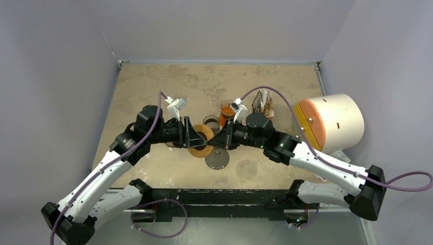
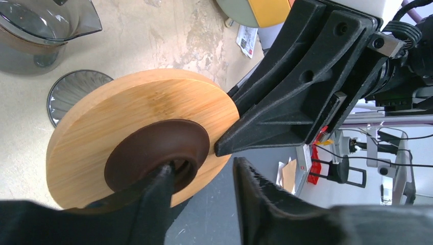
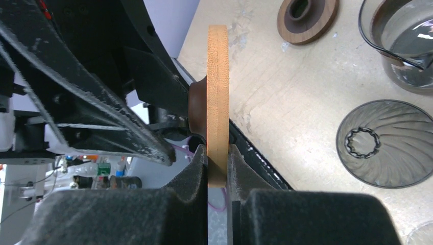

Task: Place the coffee filter in the dripper
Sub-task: Pick up the dripper holder from the center of the board.

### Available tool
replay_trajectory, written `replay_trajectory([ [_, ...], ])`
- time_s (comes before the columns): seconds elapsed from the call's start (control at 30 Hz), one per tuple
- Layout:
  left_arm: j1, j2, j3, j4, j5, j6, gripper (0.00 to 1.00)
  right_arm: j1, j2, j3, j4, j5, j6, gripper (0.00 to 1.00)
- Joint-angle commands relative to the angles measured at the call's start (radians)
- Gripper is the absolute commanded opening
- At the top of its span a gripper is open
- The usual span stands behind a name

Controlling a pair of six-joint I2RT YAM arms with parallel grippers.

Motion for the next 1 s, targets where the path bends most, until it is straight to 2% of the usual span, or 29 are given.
replay_trajectory([
  [0.0, -0.002, -0.016, 0.033, -0.003, -0.002, -0.008, 0.49, 0.009, -0.031, 0.033, -0.016, 0.048, -0.044, 0.0],
  [0.23, -0.003, -0.02, 0.094, -0.118, -0.033, 0.033, 0.58, 0.009, -0.065, 0.088, -0.147, 0.164, -0.235, 0.0],
  [0.53, -0.001, -0.049, 0.147, -0.224, -0.088, 0.067, 0.62, 0.009, -0.104, 0.119, -0.201, 0.238, -0.674, 0.0],
  [0.73, 0.0, -0.075, 0.117, -0.195, -0.077, 0.012, 0.62, 0.009, -0.174, 0.082, -0.158, 0.19, -0.948, 0.0],
  [0.97, 0.02, -0.072, 0.075, -0.065, 0.041, -0.085, 0.63, 0.015, -0.216, 0.04, -0.153, 0.128, -1.26, 0.0],
])
